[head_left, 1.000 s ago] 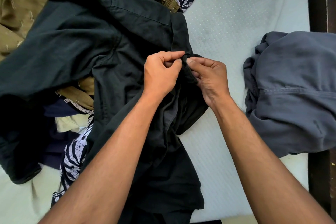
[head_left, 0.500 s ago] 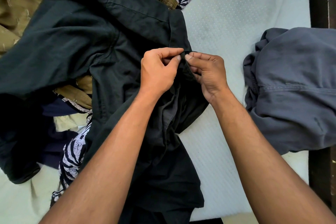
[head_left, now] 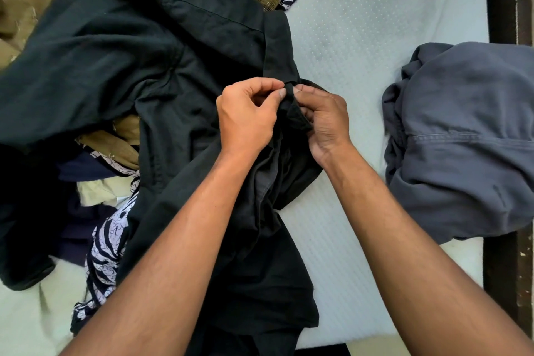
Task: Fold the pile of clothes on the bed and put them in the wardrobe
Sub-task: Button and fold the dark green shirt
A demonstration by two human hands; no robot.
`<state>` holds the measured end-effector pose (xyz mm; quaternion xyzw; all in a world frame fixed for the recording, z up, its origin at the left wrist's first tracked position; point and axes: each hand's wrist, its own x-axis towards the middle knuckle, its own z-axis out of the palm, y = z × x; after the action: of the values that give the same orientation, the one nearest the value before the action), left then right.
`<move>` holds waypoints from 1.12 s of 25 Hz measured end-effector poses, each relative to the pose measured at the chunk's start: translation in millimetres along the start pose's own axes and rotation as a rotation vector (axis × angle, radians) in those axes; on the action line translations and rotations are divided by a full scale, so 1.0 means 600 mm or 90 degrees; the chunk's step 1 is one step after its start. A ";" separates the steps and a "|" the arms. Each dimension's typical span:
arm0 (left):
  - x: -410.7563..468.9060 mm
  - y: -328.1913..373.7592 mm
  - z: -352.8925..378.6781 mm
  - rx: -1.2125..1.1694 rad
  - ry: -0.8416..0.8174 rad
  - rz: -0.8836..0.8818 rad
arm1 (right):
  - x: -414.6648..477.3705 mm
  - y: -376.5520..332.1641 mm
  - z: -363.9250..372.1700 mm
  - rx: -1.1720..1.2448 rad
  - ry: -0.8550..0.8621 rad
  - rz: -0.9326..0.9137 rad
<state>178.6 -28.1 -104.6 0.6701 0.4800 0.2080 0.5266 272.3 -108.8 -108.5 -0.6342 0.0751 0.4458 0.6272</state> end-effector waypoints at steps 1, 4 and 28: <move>-0.002 0.001 0.000 -0.005 -0.001 -0.004 | 0.002 0.000 -0.003 -0.006 -0.018 -0.003; -0.003 0.001 0.002 -0.018 -0.006 0.007 | 0.005 -0.002 -0.011 -0.034 -0.031 0.002; -0.022 -0.023 -0.007 0.046 -0.018 0.024 | -0.003 -0.003 -0.013 -0.195 -0.035 -0.037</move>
<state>163.5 -37.6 -112.5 0.7006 0.4669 0.1909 0.5047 276.2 -115.9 -107.3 -0.7119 -0.0292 0.4506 0.5378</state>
